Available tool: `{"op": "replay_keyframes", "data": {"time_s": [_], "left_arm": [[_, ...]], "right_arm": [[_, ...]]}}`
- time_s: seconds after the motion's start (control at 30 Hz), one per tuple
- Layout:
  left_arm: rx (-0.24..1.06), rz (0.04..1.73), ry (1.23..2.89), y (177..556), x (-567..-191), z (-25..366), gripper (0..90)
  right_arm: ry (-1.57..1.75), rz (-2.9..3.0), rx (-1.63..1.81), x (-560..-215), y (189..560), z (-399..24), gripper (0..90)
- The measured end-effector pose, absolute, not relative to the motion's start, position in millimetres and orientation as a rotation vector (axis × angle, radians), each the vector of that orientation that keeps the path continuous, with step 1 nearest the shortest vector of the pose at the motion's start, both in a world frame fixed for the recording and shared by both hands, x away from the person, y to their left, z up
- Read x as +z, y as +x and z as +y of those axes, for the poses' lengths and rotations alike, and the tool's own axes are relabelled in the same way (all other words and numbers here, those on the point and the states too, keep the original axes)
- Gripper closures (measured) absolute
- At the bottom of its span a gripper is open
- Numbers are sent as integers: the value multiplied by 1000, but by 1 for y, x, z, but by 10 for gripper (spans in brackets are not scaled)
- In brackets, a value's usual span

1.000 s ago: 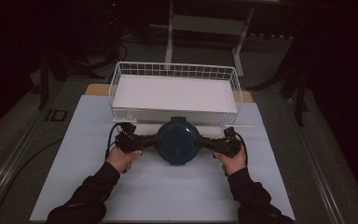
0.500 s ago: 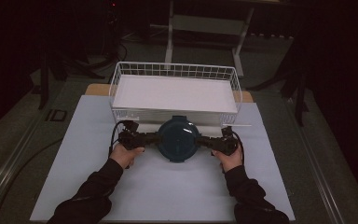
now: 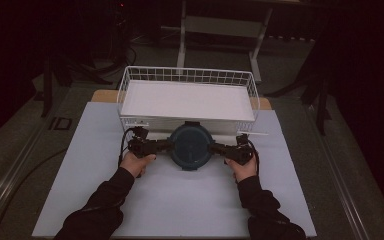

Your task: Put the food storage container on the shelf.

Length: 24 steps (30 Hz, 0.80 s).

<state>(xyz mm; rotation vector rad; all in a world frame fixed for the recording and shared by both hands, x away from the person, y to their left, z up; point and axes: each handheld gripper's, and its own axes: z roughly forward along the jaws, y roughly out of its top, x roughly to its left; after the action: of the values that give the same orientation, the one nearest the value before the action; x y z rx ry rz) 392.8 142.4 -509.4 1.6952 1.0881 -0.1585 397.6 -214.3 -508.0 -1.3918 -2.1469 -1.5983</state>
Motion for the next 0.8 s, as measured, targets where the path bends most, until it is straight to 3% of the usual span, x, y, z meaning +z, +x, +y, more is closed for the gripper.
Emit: {"op": "replay_keyframes", "data": {"time_s": [0.37, 0.8], "left_arm": [[-151, 1094, 1647, 394, -517, 145, 519], [61, 1116, 1667, 394, -508, 137, 456]], "right_arm": [[-1454, -2247, -1628, -500, 399, -206, 518], [-1514, -2246, -1639, -498, 402, -198, 462]]}}
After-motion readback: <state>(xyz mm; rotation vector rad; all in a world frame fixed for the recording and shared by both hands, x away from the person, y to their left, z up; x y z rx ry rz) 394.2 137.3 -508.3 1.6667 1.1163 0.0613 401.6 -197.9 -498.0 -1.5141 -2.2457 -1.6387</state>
